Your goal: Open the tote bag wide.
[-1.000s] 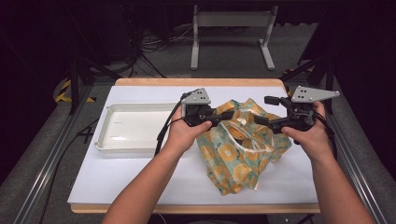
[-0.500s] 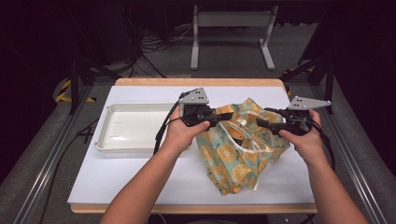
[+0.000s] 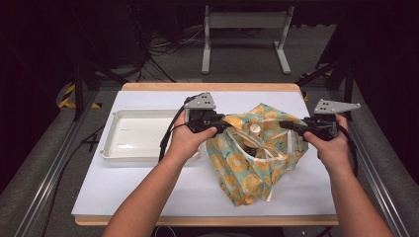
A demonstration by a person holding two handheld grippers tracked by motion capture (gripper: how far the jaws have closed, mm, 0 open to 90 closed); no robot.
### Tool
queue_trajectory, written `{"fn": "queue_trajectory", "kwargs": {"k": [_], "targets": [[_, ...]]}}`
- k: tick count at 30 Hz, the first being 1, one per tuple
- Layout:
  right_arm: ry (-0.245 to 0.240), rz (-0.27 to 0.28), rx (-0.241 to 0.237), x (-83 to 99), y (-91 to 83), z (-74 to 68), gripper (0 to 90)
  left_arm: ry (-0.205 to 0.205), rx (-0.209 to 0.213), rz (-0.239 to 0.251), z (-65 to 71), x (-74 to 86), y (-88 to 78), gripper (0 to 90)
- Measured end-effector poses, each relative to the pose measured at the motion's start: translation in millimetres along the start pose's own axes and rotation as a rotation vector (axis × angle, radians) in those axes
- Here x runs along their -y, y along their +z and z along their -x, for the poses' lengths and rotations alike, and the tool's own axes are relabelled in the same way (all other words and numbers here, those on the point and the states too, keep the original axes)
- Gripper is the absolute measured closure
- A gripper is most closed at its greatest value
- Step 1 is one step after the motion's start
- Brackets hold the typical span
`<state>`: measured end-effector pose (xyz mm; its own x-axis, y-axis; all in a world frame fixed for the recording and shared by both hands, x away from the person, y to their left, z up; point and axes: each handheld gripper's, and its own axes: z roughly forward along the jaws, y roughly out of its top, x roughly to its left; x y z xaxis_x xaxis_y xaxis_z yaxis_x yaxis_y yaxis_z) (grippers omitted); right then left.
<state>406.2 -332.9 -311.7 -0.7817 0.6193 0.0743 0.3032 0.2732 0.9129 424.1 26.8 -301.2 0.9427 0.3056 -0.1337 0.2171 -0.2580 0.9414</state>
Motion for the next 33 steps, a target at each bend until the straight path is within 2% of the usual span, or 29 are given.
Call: {"fn": "queue_trajectory", "kwargs": {"k": [9, 10, 21, 27, 33], "targets": [[0.0, 0.013, -0.018, -4.8, -3.9, -0.3, 89.4, 0.004, -0.059, -0.061, -10.1, 13.4, -12.2, 84.0], [0.006, 0.014, -0.017, -4.8, -3.6, 0.6, 89.3, -0.006, -0.061, -0.063, -12.4, 15.2, -13.7, 84.0], [0.038, 0.022, -0.014, -5.4, 1.1, 10.1, 89.3, -0.046, -0.112, -0.075, -29.8, 28.7, -18.4, 85.4], [0.048, 0.033, -0.03, -4.6, 4.1, 12.5, 89.1, -0.061, -0.146, -0.086, -36.3, 35.3, -17.7, 85.7], [0.063, 0.041, -0.03, -4.4, 5.2, 14.6, 89.1, -0.071, -0.158, -0.076, -40.3, 37.1, -15.1, 86.0]]}}
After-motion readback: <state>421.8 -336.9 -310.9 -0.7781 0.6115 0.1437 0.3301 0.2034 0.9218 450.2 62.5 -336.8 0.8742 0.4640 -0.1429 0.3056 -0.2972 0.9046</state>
